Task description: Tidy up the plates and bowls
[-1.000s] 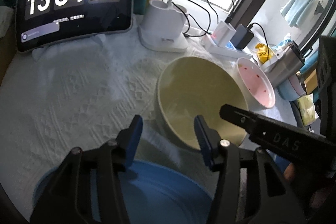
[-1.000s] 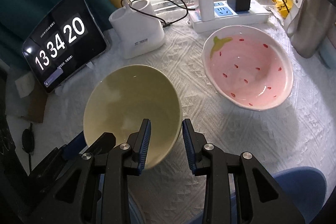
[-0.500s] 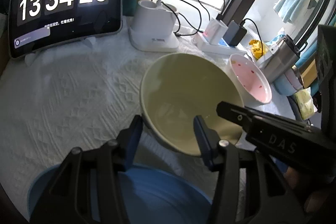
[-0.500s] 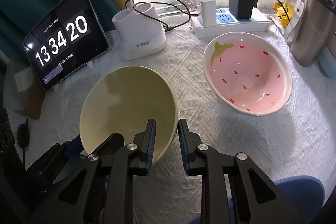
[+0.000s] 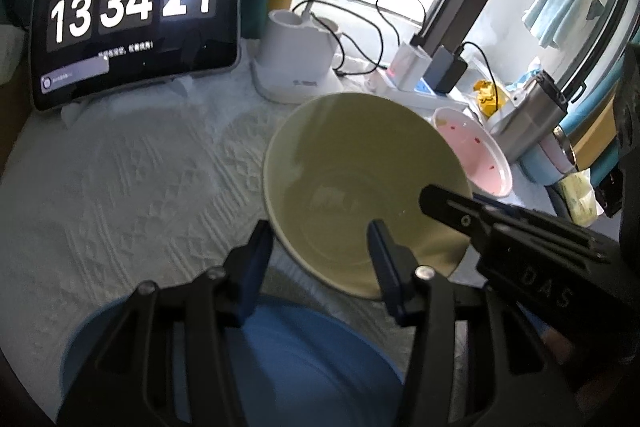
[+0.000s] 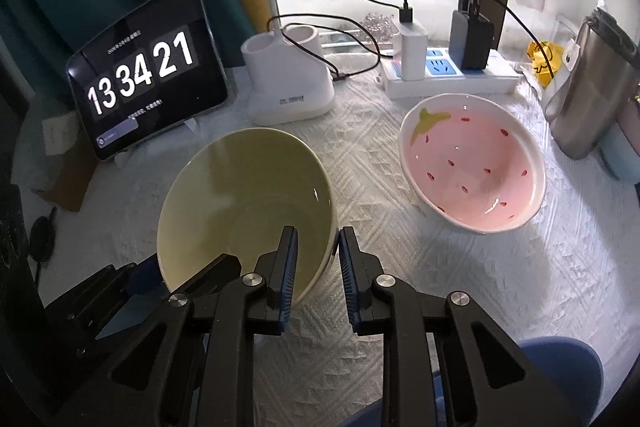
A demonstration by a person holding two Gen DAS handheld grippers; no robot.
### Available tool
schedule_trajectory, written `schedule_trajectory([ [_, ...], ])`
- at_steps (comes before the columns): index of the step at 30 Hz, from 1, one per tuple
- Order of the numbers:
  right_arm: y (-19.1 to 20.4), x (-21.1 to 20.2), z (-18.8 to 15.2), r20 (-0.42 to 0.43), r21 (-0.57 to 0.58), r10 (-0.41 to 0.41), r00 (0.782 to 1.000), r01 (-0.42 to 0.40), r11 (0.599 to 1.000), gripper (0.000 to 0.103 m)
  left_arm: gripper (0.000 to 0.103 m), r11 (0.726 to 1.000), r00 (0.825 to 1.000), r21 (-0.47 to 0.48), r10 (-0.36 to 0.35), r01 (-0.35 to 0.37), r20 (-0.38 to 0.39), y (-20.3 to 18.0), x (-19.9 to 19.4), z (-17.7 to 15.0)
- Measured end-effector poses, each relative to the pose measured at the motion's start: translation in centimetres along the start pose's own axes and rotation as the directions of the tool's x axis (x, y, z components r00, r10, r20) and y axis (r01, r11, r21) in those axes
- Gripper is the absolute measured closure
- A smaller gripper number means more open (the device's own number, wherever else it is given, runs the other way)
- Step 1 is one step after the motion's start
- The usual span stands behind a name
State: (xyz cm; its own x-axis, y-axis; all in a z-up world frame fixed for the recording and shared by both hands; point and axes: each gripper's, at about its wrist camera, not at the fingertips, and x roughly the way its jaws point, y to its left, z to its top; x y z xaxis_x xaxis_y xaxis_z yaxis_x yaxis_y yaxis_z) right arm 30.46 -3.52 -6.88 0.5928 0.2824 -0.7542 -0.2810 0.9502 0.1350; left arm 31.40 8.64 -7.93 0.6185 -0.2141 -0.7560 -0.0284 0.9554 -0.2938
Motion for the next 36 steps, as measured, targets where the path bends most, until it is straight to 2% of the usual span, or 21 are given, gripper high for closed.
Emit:
schedule_trajectory([
  [16, -0.5, -4.0, -0.4, 0.077, -0.004, 0.032, 0.996, -0.032, 0.999, 0.081, 0.053, 1.000, 0.998, 0.024, -0.002, 0.001, 0.067, -2.0, -3.6, 0.0],
  [20, -0.8, -4.8, -0.6, 0.094, -0.002, 0.033, 0.995, -0.033, 0.999, 0.086, 0.053, 1.000, 0.997, 0.028, -0.002, 0.000, 0.080, -2.5, -4.2, -0.1],
  [28, -2.6, -5.6, -0.9, 0.112, 0.040, 0.061, 0.992, -0.065, 0.997, 0.089, 0.060, 0.999, 0.996, 0.048, 0.000, -0.004, 0.088, -3.4, -4.2, -0.4],
  [36, -3.4, -6.8, -1.1, 0.129, 0.046, 0.092, 0.987, -0.099, 0.994, 0.090, 0.072, 0.999, 0.991, 0.045, 0.012, -0.019, 0.134, -3.9, -5.3, -0.2],
])
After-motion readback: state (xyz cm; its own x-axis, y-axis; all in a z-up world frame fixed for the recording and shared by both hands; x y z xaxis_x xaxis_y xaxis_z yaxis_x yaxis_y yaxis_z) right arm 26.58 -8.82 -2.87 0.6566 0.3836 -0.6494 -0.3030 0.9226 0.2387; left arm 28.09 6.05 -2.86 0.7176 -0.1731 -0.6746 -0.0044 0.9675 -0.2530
